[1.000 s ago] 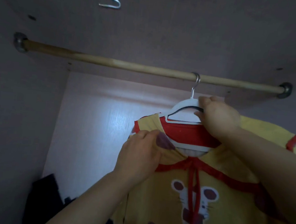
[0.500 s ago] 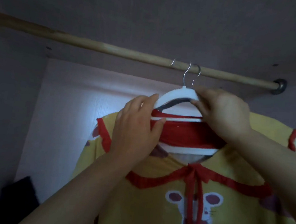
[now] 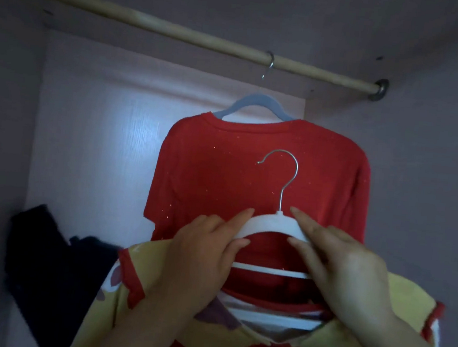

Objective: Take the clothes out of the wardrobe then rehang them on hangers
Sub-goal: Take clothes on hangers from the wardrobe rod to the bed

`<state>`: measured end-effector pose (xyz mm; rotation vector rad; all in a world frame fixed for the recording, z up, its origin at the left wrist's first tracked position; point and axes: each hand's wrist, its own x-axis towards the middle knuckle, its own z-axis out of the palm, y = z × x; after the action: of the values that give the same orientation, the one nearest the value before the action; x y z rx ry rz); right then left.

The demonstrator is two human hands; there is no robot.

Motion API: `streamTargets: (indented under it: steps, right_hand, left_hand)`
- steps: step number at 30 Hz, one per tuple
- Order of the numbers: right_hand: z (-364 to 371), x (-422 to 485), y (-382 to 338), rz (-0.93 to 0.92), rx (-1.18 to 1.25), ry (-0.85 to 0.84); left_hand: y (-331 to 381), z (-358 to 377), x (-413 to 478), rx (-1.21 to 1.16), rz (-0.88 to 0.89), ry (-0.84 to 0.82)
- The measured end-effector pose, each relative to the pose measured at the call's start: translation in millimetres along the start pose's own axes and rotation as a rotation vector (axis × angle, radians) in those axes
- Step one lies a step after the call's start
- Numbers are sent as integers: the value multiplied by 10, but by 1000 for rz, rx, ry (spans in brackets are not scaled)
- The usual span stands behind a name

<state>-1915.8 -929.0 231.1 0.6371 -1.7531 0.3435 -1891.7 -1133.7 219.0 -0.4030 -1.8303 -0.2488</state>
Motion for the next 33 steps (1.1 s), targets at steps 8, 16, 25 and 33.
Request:
streamTargets:
  steps: [8,16,25,33]
  right_hand:
    - [-1130,-1056,33,105,61,-99]
    - [-2464,-1794,-70,213,-3,-144]
    - [-4162,-2444,-544,377,-288,-215]
    - [-5987,-3075,-1446,654,-701,-274]
  left_hand:
    - [1251,-439,-722,-29,-38,-121]
    - [2412,-972,-1100,-177,-6,-200]
    - [3546,-1498,-1365,-507,149,-144]
    - [4930,-2158,-1782,-1079,258,-175]
